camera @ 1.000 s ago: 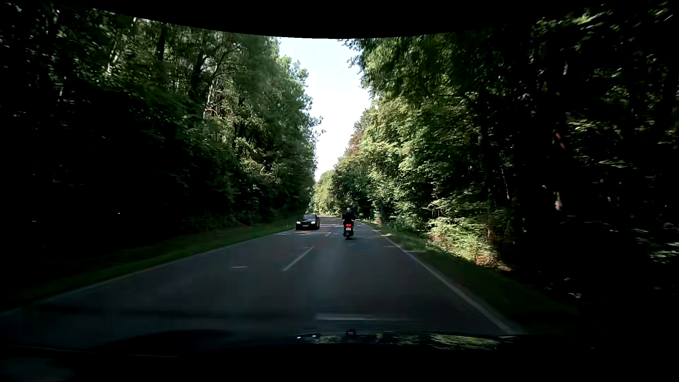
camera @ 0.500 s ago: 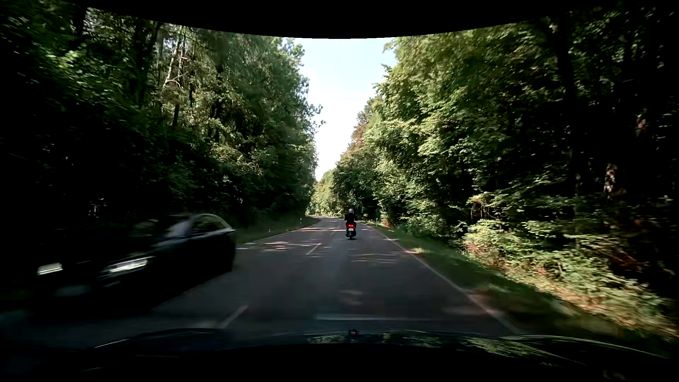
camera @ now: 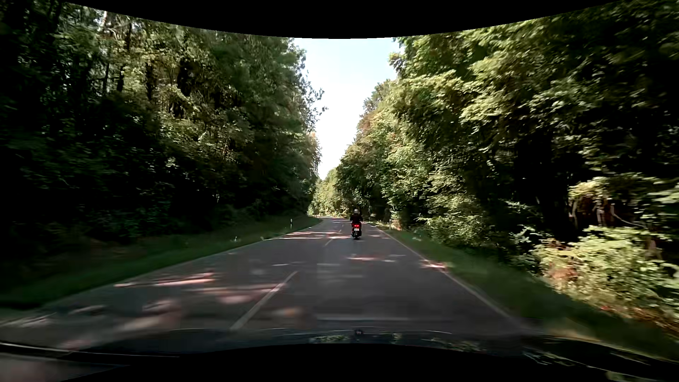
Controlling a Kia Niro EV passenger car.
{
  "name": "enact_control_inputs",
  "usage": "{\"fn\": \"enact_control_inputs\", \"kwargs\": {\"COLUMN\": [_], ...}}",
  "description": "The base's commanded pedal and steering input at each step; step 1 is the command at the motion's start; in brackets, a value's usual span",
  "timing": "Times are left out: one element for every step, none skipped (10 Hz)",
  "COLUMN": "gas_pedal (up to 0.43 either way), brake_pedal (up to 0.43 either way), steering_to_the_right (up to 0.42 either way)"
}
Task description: Follow the waypoints while adhering to traffic rules and regulations
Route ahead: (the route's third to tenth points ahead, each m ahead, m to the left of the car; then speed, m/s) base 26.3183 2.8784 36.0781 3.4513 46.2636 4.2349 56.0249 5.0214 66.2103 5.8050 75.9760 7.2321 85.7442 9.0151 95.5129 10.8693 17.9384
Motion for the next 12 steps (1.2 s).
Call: {"fn": "enact_control_inputs", "kwargs": {"gas_pedal": [0.169, 0.169, 0.169, 0.169, 0.169, 0.169, 0.169, 0.177, 0.209, 0.22, 0.24, 0.24], "brake_pedal": [0.006, 0.006, 0.006, 0.006, 0.006, 0.006, 0.006, 0.006, 0.006, 0.006, 0.006, 0.006], "steering_to_the_right": [-0.008, -0.006, -0.002, 0.005, 0.006, 0.004, 0.001, 0.0, 0.0, 0.0, 0.0, 0.0]}}
